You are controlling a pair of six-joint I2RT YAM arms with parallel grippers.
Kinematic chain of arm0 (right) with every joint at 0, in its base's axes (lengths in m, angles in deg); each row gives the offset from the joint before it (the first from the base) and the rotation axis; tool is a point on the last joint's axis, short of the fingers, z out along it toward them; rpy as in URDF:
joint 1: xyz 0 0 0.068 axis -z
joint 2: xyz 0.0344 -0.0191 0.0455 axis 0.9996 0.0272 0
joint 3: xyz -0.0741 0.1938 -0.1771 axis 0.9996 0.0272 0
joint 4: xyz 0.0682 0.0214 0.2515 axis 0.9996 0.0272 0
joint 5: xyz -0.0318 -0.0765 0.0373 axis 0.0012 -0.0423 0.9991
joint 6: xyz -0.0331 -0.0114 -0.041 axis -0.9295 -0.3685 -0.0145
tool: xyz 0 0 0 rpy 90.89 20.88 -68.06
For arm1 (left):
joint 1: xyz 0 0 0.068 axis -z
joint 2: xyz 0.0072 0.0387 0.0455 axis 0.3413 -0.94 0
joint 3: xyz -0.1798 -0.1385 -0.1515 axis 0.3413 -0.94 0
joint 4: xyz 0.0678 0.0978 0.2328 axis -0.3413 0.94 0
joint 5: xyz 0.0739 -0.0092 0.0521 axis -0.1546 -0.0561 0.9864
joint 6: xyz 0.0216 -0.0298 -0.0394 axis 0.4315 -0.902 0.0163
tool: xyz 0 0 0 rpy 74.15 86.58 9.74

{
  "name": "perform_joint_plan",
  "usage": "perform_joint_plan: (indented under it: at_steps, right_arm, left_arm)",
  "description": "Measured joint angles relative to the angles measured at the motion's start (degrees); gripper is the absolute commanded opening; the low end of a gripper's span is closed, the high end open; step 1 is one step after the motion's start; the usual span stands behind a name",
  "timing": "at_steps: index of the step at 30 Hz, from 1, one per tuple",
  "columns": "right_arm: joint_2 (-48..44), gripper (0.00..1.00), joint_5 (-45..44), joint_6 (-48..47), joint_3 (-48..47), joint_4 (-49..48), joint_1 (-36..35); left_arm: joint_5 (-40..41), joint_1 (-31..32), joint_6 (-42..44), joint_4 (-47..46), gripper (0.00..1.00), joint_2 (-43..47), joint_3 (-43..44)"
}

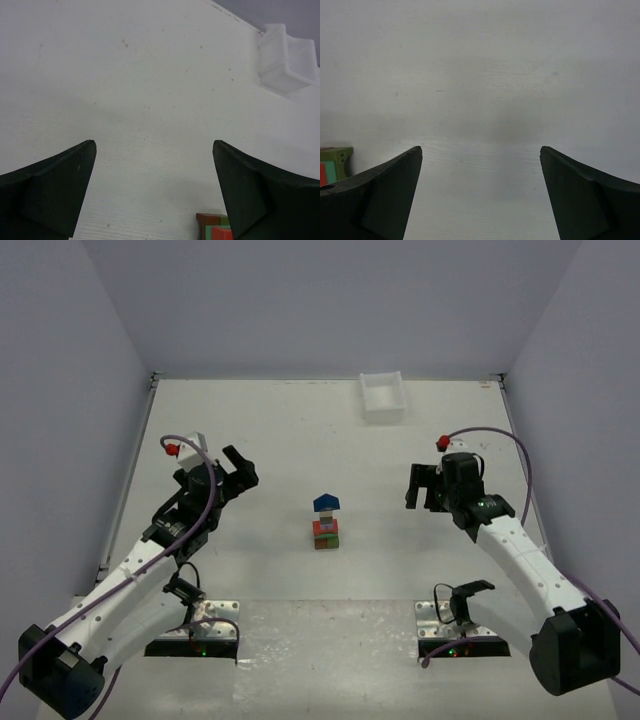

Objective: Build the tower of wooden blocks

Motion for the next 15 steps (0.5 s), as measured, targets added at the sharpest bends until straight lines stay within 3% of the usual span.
perform_joint_plan:
  at_steps: [5, 15]
  right_arm:
    - [-5.3, 0.99, -5.8, 4.1, 6.6, -0.5, 0.5]
    - [-14.5, 0.99, -10.9, 8.5, 9.0, -4.9, 0.5]
  left_arm:
    - [1.3, 0.0, -0.9, 0.2, 1.0, 0.4, 0.0]
    - [2.9, 0.0, -1.7, 2.5, 1.0, 0.4, 0.0]
